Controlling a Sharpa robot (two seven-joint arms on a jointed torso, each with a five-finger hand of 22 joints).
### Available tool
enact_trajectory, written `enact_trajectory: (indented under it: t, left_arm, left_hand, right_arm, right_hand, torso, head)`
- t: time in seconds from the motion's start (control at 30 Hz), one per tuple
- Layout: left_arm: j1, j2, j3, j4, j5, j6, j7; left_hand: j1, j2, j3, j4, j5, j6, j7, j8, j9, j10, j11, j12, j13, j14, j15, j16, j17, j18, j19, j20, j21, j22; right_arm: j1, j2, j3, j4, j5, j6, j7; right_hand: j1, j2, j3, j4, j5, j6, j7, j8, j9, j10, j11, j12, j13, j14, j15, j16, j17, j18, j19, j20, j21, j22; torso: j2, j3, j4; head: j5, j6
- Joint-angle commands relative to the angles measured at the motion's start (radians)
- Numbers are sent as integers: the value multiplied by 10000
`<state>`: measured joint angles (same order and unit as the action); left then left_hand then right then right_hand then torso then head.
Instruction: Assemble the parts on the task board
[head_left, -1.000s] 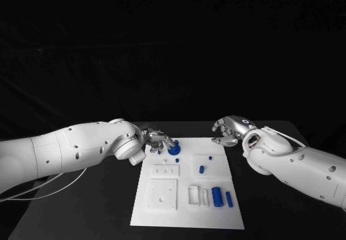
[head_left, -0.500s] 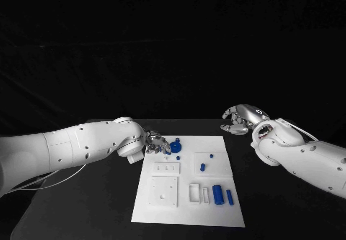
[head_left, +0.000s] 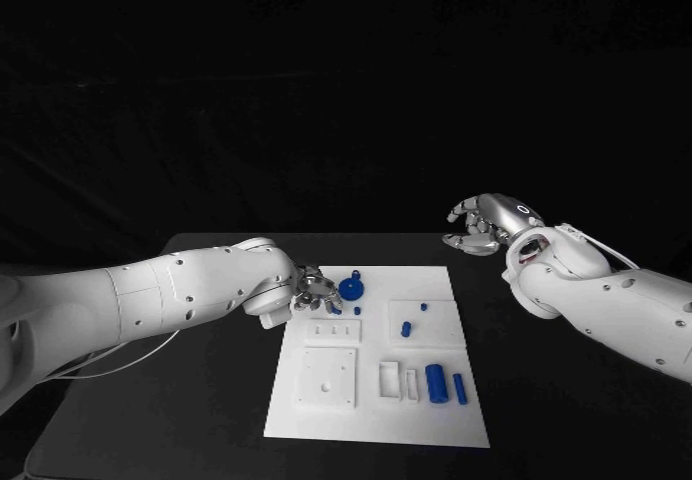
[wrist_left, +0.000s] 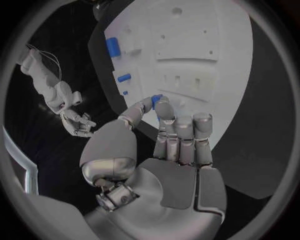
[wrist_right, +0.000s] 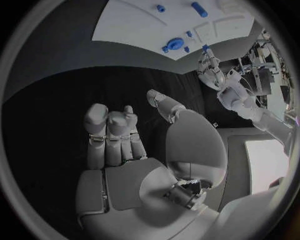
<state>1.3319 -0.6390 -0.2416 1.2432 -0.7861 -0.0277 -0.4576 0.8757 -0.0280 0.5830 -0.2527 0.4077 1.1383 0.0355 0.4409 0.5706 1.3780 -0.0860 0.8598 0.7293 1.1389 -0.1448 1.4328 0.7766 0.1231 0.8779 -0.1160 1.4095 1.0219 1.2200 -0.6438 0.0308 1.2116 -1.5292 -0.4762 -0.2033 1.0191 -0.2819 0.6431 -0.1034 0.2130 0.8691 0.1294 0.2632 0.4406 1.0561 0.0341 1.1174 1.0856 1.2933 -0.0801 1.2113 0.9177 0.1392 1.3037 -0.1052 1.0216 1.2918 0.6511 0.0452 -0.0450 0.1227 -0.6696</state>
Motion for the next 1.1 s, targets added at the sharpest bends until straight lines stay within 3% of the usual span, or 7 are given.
enact_trajectory:
  t: [0.03, 0.43, 0.73, 0.83, 0.93, 1.1]
  left_arm:
    - [-48, 40, 10, 16, -358, 316, -58]
    - [-207, 81, 11, 59, -1295, 442, 33]
    - [-260, 119, 12, 22, -1413, 460, 66]
    - [-324, 126, 12, -1, -1442, 540, 92]
    - [-482, 90, 15, 31, -1577, 604, 148]
    - [-542, 116, 16, -30, -1650, 642, 181]
  left_hand:
    - [-41, 94, 1284, -390, 378, 501, -323, 30, 1173, 197, -163, 62, 17, 607, -568, 64, 13, 112, 74, -1549, 64, -15]
    - [-87, 90, 1335, -396, 451, 522, -334, 35, 1233, 212, -173, 101, 34, 625, -573, 86, 26, 122, 70, -1551, 98, -32]
    - [-98, 67, 1350, -397, 463, 527, -337, 35, 1254, 214, -176, 112, 38, 631, -575, 90, 27, 127, 71, -1552, 109, -40]
    - [-96, 47, 1361, -397, 468, 532, -340, 36, 1266, 218, -178, 119, 41, 635, -577, 94, 29, 130, 72, -1553, 115, -45]
    - [-94, 38, 1369, -397, 471, 534, -342, 36, 1274, 220, -181, 124, 43, 639, -578, 96, 30, 133, 73, -1554, 120, -49]
    - [-86, 17, 1382, -396, 472, 535, -344, 34, 1286, 221, -184, 130, 44, 644, -580, 99, 30, 137, 76, -1556, 127, -55]
  right_arm:
    - [5, 30, 3, -20, -6, -94, 4]
    - [13, 91, 6, -22, 5, -65, -7]
    - [13, 107, 6, -43, 40, -55, 19]
    - [13, 123, 6, -38, 42, -56, 23]
    - [13, 131, 6, -15, 42, -53, 20]
    - [14, 145, 6, -36, 44, -53, 38]
  right_hand:
    - [-30, -42, -55, -8, 20, -121, 168, 55, -10, 40, -22, -21, -14, 32, 8, -55, -5, 1226, 11, 33, -62, -10]
    - [-20, -42, -65, -10, 21, -115, 165, 58, -10, 38, -26, -20, -24, 31, 4, -62, -5, 1226, 7, 34, -69, -10]
    - [-6, -40, -66, -12, 15, -110, 163, 60, -11, 32, -28, -23, -34, 26, 3, -70, -6, 1226, 0, 35, -78, -11]
    - [-1, -40, -65, -10, 12, -110, 163, 60, -12, 27, -28, -26, -40, 21, 2, -78, -7, 1226, -8, 37, -86, -12]
    - [-2, -31, -62, 4, 11, -108, 163, 60, -13, 23, -28, -27, -48, 17, 2, -86, -9, 1226, -16, 41, -96, -14]
    - [-4, -28, -60, 13, 11, -108, 162, 60, -14, 21, -28, -28, -53, 15, 2, -91, -10, 1226, -19, 43, -102, -15]
  torso:
    - [-1, 2, 11]
    - [-5, -1, -4]
    - [-5, -2, -3]
    - [-6, 3, -2]
    - [-7, 5, -7]
    - [-5, -2, -7]
  head:
    - [18, -58]
    - [52, -136]
    - [55, -163]
    - [55, -171]
    - [69, -160]
    - [41, -154]
